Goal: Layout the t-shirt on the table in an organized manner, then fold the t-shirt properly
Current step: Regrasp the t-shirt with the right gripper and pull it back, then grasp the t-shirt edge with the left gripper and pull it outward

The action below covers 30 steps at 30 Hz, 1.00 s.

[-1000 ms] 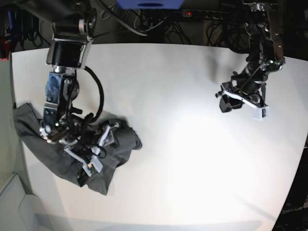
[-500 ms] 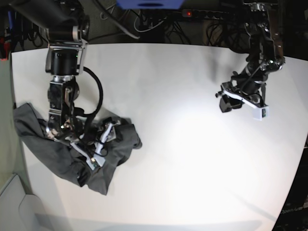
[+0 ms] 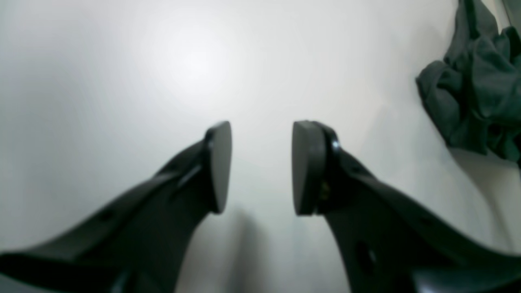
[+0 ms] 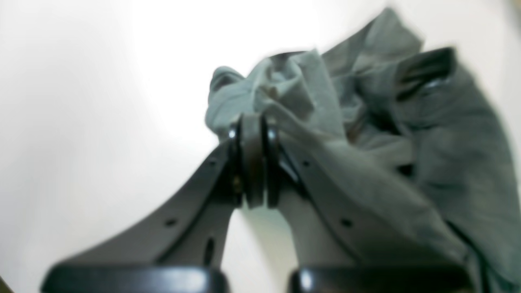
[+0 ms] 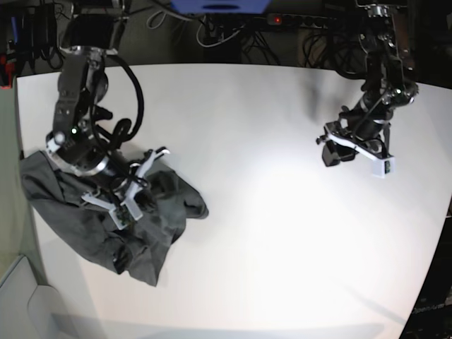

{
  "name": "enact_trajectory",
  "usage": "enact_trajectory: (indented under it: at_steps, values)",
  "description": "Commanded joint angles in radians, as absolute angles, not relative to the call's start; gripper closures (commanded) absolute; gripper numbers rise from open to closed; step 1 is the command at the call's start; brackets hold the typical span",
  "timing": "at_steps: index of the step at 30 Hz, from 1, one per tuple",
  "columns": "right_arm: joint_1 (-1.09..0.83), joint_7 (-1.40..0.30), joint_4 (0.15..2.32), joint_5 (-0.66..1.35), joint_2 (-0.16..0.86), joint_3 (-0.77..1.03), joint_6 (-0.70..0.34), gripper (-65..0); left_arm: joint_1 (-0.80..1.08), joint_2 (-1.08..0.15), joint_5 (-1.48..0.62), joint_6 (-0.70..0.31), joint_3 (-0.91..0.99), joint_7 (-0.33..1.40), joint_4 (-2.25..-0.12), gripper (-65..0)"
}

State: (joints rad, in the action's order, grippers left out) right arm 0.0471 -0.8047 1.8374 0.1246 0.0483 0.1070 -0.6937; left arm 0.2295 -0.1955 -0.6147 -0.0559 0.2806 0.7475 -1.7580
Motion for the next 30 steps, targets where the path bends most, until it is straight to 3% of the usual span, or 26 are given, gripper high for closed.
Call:
enact_trajectory:
  at_steps: [1, 5, 17, 24, 30]
  values:
    - [0.042, -0.774, 1.903, 0.145, 0.05, 0.107, -0.698, 0.0, 0.219, -0.202, -0.625, -0.062, 0.285, 0.728, -1.773, -24.2]
    - [-0.048, -0.774, 2.026, 0.147, 0.05, 0.107, -0.698, 0.0, 0.214, -0.2, -0.625, -0.062, 0.285, 0.728, -1.779, -24.2]
    - [-0.237, -0.768, 2.035, 0.143, 0.031, 0.114, -0.698, 0.0, 0.196, -0.2, -0.627, -0.062, 0.285, 0.728, -1.779, -24.2]
    - [-0.383, -0.766, 2.029, 0.142, 0.125, 0.113, -0.698, 0.0, 0.168, -0.205, -0.627, -0.064, 0.283, 0.734, -1.773, -24.2]
    - [-0.486, -0.765, 1.982, 0.14, 0.14, 0.108, -0.698, 0.0, 0.134, -0.208, -0.627, -0.064, 0.278, 0.736, -1.768, -24.2]
